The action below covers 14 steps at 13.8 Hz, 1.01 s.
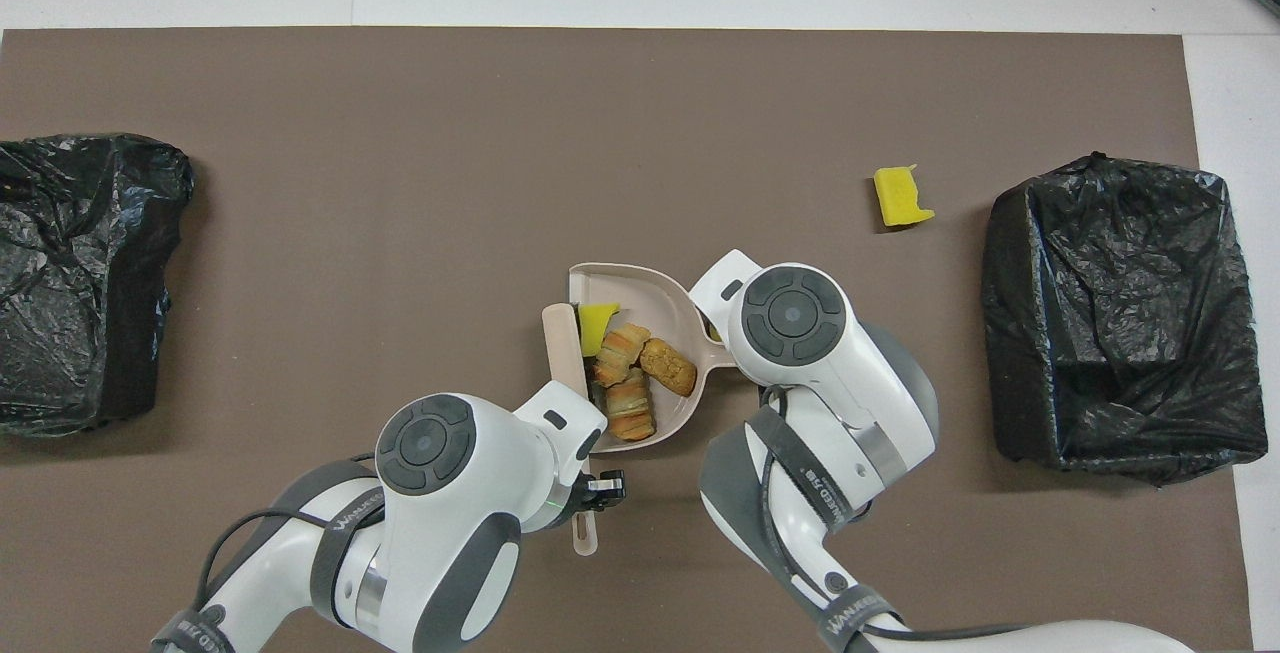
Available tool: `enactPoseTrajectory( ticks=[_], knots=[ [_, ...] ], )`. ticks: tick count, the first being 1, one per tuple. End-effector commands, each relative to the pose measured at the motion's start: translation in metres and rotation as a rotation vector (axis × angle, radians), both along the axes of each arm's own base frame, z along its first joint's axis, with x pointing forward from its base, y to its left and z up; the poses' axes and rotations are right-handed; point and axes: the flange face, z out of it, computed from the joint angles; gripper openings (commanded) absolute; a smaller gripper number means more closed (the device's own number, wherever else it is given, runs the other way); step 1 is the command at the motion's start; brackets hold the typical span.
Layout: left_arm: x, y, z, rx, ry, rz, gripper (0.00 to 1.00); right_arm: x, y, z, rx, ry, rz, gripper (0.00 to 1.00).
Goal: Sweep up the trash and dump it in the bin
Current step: 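Sweep the yellow sponge into the dustpan with the left gripper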
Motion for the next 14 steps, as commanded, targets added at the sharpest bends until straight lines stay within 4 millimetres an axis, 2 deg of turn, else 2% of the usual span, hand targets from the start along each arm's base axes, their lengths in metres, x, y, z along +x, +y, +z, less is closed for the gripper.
enactPoseTrajectory(
  ticks=[1, 5, 9, 14],
  knots=[
    [0.003, 0.002, -0.003, 0.014, 0.038, 0.004, 0.0, 0.004, -0.006, -0.003, -0.009, -0.02, -0.012, 0.0],
    [-0.001, 0.012, -0.006, 0.106, 0.042, -0.073, 0.0, 0.01, -0.009, 0.006, -0.004, -0.029, -0.021, 0.0],
    [-0.008, 0.019, -0.004, 0.221, 0.048, -0.065, 0.0, 0.01, -0.011, 0.009, -0.001, -0.031, -0.026, 0.0],
    [-0.008, 0.021, -0.001, 0.218, 0.037, -0.054, 0.0, 0.012, -0.016, 0.01, -0.003, -0.03, -0.036, 0.0]
  ],
)
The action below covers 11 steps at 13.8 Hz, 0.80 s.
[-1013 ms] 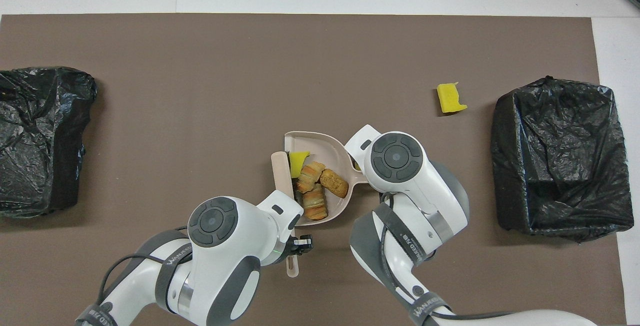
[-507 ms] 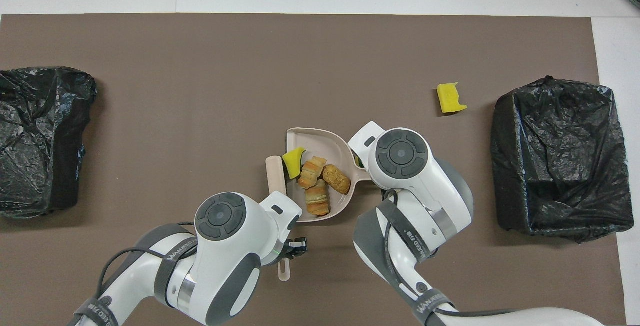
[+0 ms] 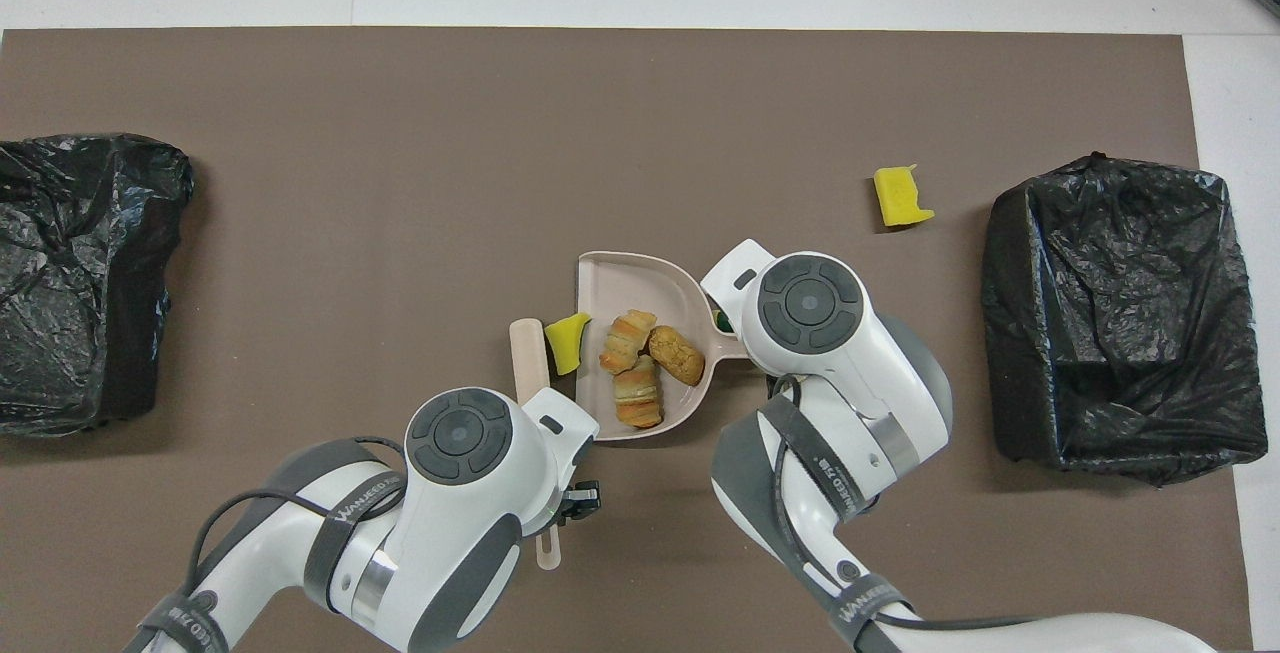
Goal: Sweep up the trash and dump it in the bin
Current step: 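Sweep the yellow sponge into the dustpan with the left gripper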
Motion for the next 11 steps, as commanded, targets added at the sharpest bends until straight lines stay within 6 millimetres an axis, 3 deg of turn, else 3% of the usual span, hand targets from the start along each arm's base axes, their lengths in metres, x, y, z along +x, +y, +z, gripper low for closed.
enactPoseTrajectory(
  ticks=[1, 4, 9, 11],
  knots=[
    [0.009, 0.008, 0.007, -0.002, -0.04, 0.038, 0.0, 0.003, -0.004, 0.006, -0.008, -0.021, -0.011, 0.0],
    [0.016, -0.004, 0.005, -0.092, -0.072, 0.131, 0.0, 0.002, -0.005, 0.006, -0.007, -0.02, -0.015, 0.0],
    [0.002, -0.052, 0.022, -0.227, -0.123, 0.167, 0.0, 0.002, -0.006, 0.006, -0.008, -0.019, -0.017, 0.0],
    [0.008, -0.07, 0.032, -0.24, -0.129, 0.188, 0.0, 0.002, -0.006, 0.006, -0.008, -0.019, -0.017, 0.0]
  ],
)
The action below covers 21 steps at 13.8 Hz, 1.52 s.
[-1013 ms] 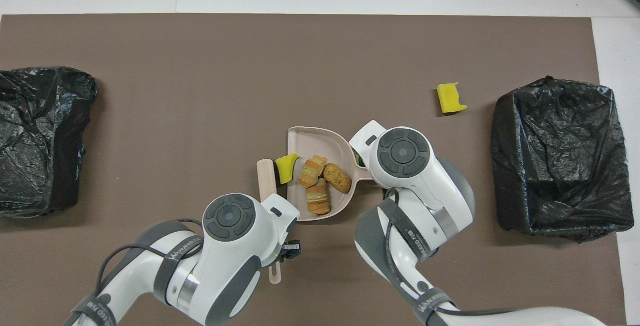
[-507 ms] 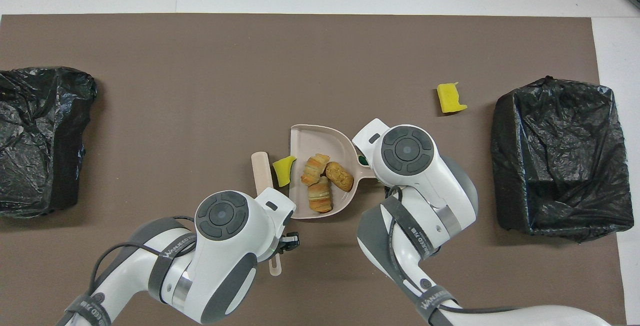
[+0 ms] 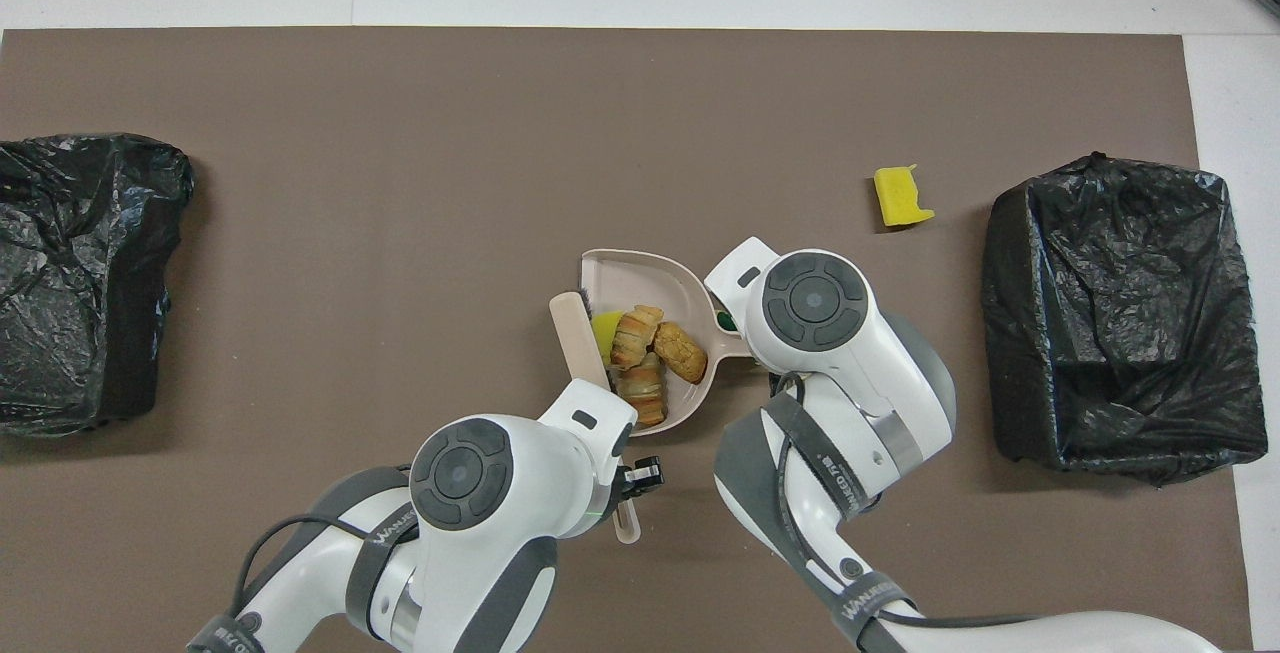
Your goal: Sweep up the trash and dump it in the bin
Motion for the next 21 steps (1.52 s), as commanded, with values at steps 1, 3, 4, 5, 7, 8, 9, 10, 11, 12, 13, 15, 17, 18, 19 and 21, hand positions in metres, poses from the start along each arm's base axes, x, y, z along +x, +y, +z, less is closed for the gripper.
enactPoseTrajectory(
  ticks=[1, 3, 4, 5, 7, 8, 9, 10, 11, 12, 13, 15, 17, 18, 19, 21],
  knots=[
    [0.008, -0.027, 0.016, -0.032, -0.001, 0.026, 0.0, 0.001, -0.004, 0.006, -0.008, -0.019, -0.015, 0.0],
    [0.009, -0.025, 0.017, -0.022, 0.006, 0.022, 0.0, 0.001, -0.004, 0.005, -0.007, -0.019, -0.016, 0.0],
    [0.007, -0.023, 0.022, -0.014, 0.023, 0.012, 0.0, 0.0, -0.004, 0.004, -0.008, -0.016, -0.016, 0.0],
    [0.004, -0.022, 0.026, -0.005, 0.038, 0.002, 0.0, 0.0, -0.005, 0.003, -0.009, -0.014, -0.016, 0.0],
    [0.0, -0.021, 0.035, 0.0, 0.057, 0.002, 0.0, 0.0, -0.01, 0.004, -0.013, -0.01, -0.023, 0.0],
    [-0.001, -0.021, 0.045, -0.001, 0.063, 0.002, 0.0, -0.002, -0.011, 0.004, -0.022, 0.003, -0.027, 0.0],
    [-0.003, -0.021, 0.055, 0.002, 0.077, 0.004, 0.0, -0.002, -0.012, 0.003, -0.025, 0.008, -0.027, 0.0],
    [-0.006, -0.02, 0.066, 0.003, 0.088, 0.005, 0.0, -0.002, -0.012, 0.004, -0.024, 0.007, -0.027, 0.0],
    [-0.009, -0.018, 0.077, 0.001, 0.092, 0.001, 0.0, -0.002, -0.012, 0.003, -0.025, 0.008, -0.029, 0.0],
    [-0.011, -0.015, 0.086, 0.0, 0.097, -0.002, 0.0, -0.002, -0.012, 0.003, -0.024, 0.007, -0.027, 0.0],
    [-0.012, -0.013, 0.094, 0.0, 0.103, -0.009, 0.0, -0.002, -0.012, 0.003, -0.024, 0.007, -0.027, 0.0],
    [-0.016, -0.008, 0.098, 0.023, 0.131, -0.018, 0.0, -0.002, -0.013, 0.004, -0.024, 0.005, -0.029, 0.0],
    [-0.015, 0.004, 0.096, 0.055, 0.149, -0.022, 0.0, 0.001, -0.019, 0.003, -0.024, 0.007, -0.041, 0.0],
    [-0.016, 0.01, 0.095, 0.072, 0.164, -0.025, 0.0, 0.001, -0.019, 0.003, -0.021, 0.007, -0.043, 0.0],
    [-0.014, 0.018, 0.093, 0.101, 0.166, -0.027, 0.0, 0.002, -0.019, 0.005, -0.015, 0.005, -0.046, 0.0],
    [-0.012, 0.038, 0.088, 0.154, 0.171, -0.025, 0.0, 0.007, -0.019, 0.014, -0.003, -0.01, -0.054, 0.0]
  ],
)
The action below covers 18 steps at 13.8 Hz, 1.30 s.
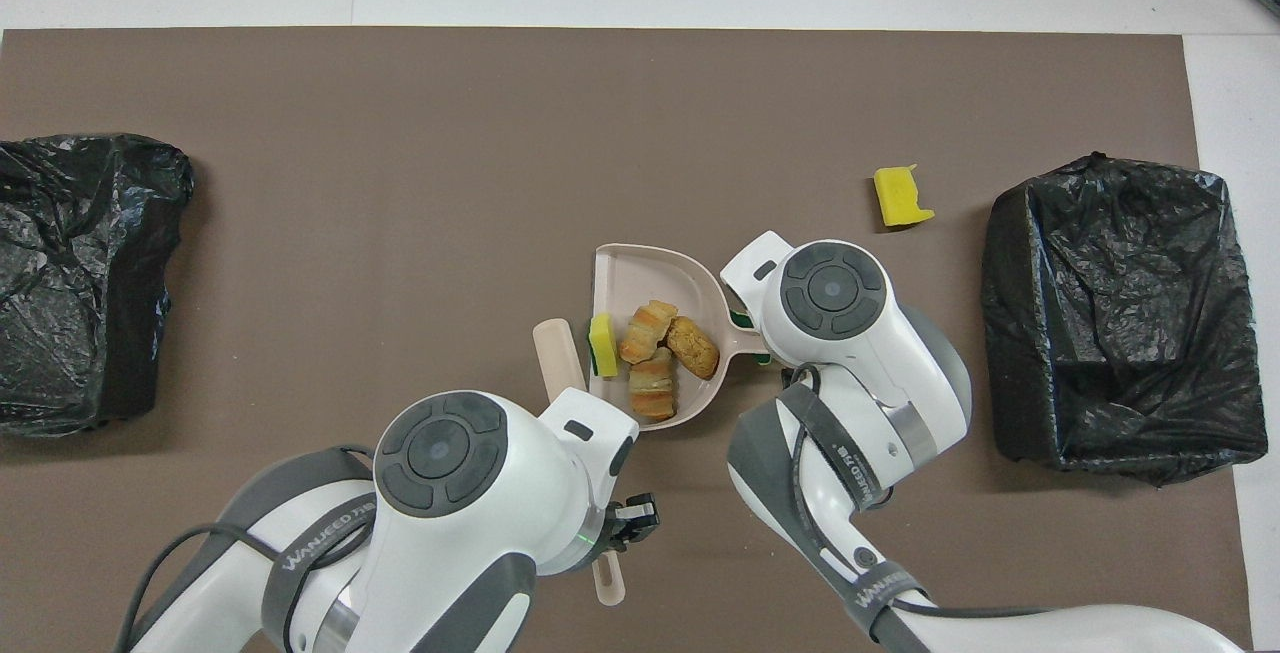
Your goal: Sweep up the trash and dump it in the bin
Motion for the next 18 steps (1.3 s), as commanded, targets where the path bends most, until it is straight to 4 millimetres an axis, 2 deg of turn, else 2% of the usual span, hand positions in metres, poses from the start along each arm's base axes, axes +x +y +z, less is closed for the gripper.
enactPoseTrajectory(
  ticks=[1, 2, 4, 6, 9, 12, 13, 14, 17, 18],
  knots=[
    [-0.008, 0.029, -0.003, 0.07, -0.001, 0.001, 0.0, 0.004, -0.005, 0.022, 0.017, -0.03, -0.033, 0.0],
    [-0.012, 0.035, -0.005, 0.091, -0.008, -0.009, 0.0, 0.007, -0.005, 0.031, 0.038, -0.034, -0.021, 0.0],
    [-0.021, 0.048, -0.012, 0.122, -0.012, -0.015, 0.0, 0.016, -0.025, 0.046, 0.081, -0.02, -0.019, 0.0],
    [-0.038, 0.056, -0.023, 0.15, -0.025, -0.031, 0.0, 0.022, -0.046, 0.071, 0.111, 0.007, -0.006, 0.0],
    [-0.065, 0.042, -0.047, 0.178, -0.047, -0.077, 0.0, 0.037, -0.09, 0.102, 0.13, 0.065, 0.037, 0.0],
    [-0.113, 0.009, -0.087, 0.181, -0.121, -0.052, 0.0, 0.047, -0.144, 0.128, 0.168, 0.093, 0.077, 0.0],
    [-0.123, 0.006, -0.103, 0.172, -0.139, -0.061, 0.0, 0.047, -0.16, 0.135, 0.179, 0.094, 0.087, 0.0],
    [-0.131, 0.006, -0.115, 0.159, -0.16, -0.071, 0.0, 0.047, -0.178, 0.141, 0.183, 0.094, 0.089, 0.0],
    [-0.133, 0.005, -0.132, 0.152, -0.152, -0.168, 0.0, 0.049, -0.229, 0.164, 0.193, 0.103, 0.097, 0.0],
    [-0.135, 0.004, -0.139, 0.157, -0.136, -0.173, 0.0, 0.048, -0.252, 0.164, 0.197, 0.112, 0.095, 0.0]
  ],
)
